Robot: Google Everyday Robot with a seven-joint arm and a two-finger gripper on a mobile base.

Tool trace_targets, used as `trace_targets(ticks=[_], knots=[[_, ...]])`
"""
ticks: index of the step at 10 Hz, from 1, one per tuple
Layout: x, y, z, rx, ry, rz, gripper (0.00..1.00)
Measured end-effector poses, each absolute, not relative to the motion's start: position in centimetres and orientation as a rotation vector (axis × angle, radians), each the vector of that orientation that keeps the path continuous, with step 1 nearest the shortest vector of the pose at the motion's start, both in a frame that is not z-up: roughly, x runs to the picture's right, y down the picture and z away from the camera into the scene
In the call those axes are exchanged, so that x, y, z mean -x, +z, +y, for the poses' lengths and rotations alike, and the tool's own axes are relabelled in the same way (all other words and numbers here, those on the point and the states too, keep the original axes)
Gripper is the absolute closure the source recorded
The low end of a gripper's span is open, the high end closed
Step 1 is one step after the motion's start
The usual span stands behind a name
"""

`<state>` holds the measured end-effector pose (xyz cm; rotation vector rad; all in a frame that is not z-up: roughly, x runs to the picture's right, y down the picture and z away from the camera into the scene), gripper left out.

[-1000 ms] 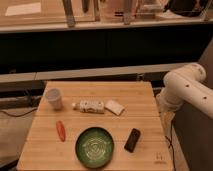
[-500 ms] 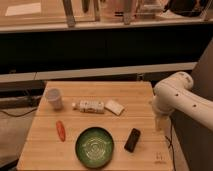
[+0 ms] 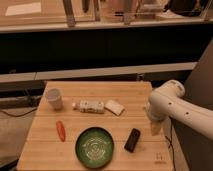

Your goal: Place the eraser on the white sponge

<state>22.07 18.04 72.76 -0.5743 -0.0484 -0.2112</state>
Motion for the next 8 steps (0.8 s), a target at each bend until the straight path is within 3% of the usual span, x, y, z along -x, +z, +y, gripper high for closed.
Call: trace_targets(ticks=[8], knots=[[-18.9,75.3,22.0,0.579,-0.351,-0.135,0.20]])
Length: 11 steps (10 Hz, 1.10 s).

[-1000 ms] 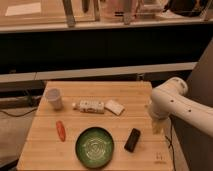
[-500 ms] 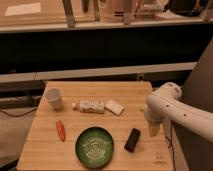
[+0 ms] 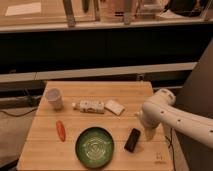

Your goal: Place the eraser on the white sponge

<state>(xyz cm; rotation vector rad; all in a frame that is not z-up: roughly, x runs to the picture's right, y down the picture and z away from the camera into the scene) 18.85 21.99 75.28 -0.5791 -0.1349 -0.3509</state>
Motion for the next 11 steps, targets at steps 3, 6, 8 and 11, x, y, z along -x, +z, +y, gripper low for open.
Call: trace_targets(ticks=[3,6,8,11], knots=[[-17.6,76.1,23.3,0.584,-0.404,-0.160,0.20],[-16.4,76.6,24.4,0.593,-0.446,-0.189,0.20],[-16.3,77.0,25.0,0.594,-0.462,-0.202,0.20],[-15.7,77.2,25.3,0.595,-0.475,-0.220,0.20]])
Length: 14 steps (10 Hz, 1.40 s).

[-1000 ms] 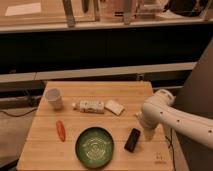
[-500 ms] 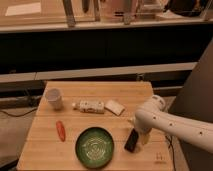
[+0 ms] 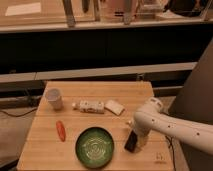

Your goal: Place the eraser on the white sponge

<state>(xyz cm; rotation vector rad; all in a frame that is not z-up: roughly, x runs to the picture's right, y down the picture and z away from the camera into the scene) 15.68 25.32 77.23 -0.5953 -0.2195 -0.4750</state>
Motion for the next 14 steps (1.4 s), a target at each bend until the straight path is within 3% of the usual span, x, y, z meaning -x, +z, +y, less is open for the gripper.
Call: trace_targets(ticks=[14], knots=[[-15.24,77.27,25.42,0.596,-0.470,-0.236,0.20]])
